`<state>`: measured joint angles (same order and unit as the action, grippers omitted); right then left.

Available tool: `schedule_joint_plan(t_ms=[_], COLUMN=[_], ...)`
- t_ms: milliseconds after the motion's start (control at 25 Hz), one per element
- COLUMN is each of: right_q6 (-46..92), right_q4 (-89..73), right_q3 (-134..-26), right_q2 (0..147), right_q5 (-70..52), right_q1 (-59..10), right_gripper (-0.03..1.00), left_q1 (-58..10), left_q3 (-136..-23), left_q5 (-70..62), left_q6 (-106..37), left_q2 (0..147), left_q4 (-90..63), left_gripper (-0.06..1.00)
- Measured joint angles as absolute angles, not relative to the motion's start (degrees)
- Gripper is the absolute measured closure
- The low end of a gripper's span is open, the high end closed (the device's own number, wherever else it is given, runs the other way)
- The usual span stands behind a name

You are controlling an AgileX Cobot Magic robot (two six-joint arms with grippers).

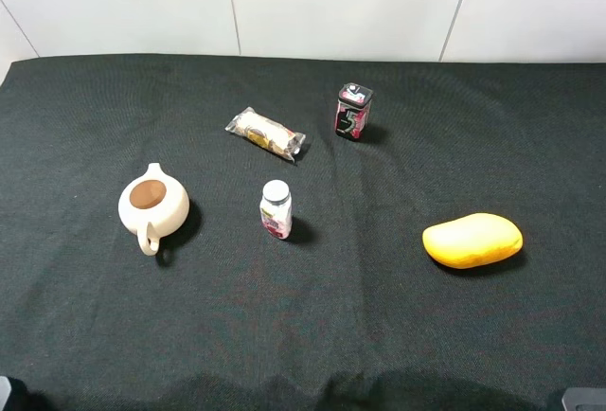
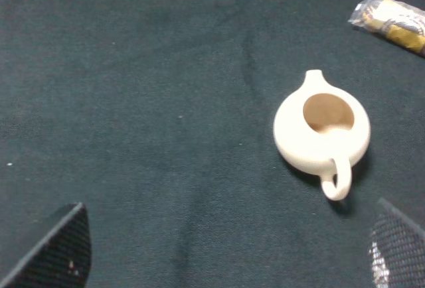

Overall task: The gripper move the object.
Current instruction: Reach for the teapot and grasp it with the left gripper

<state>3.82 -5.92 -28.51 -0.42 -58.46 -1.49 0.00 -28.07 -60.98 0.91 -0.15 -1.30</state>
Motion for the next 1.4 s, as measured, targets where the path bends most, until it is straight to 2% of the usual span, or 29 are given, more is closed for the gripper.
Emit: schedule_joint_plan(t_ms=[520,1080,1400], right_q6=[3.82,3.82,3.82], right_q4=[-5.92,-5.92,-5.92], right_q3=[-28.51,-28.51,-28.51], right_q2=[-0.42,-0.42,-0.42], right_q5=[-58.46,-58.46,-58.46], right_q1=[-1.49,-1.49,-1.49], right_gripper=[0.27,0.27,0.27], left_q1=[0.0,0.0,0.0], left_q3=[-28.07,-30.31,-30.31], left_q5=[-60.91,-58.36,-52.34], left_q6=[0.96,0.96,0.96], left_q2=[1.55,29.25,42.56], left_q4=[-1.91,-1.93,-1.93], left_gripper=[0.08,0.08,0.08])
